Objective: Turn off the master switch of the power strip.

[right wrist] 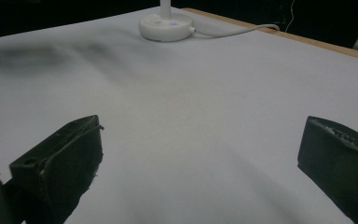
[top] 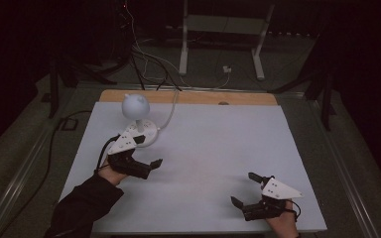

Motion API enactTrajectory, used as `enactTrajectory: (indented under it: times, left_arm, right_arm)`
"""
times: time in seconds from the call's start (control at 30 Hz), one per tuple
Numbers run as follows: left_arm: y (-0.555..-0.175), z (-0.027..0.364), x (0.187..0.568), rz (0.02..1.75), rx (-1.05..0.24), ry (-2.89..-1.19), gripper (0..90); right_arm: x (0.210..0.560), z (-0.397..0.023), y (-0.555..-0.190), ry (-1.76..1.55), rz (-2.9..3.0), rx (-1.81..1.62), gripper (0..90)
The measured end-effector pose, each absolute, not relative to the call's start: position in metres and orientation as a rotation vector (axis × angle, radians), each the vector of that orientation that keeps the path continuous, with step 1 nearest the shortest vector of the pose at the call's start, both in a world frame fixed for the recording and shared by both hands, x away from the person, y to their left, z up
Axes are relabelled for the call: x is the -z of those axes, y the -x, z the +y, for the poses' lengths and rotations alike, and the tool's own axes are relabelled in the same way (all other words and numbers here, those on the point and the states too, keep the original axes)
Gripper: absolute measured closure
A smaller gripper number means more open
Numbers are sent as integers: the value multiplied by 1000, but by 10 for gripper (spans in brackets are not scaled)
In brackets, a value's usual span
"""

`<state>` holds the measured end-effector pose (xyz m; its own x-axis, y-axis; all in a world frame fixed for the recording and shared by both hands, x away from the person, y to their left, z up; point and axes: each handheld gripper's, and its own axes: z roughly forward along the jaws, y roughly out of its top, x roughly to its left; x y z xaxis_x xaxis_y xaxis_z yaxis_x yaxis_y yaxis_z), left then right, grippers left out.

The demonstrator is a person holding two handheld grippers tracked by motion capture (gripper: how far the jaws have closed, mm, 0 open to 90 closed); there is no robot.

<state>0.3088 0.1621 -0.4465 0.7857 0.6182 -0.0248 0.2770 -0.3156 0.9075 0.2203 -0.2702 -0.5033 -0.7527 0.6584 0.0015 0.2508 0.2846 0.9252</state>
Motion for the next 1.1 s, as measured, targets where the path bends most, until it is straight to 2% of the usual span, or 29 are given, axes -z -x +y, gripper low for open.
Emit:
enactTrajectory:
  times: [0.27,1.1]
  left_arm:
    - [-324,158,454,726,-416,-1912,4]
    - [-359,140,473,975,-629,-1859,5]
  right_arm:
    - [503,-271,-220,-823,2175,-1466,0]
    - [502,-271,-219,-822,2168,-1477,0]
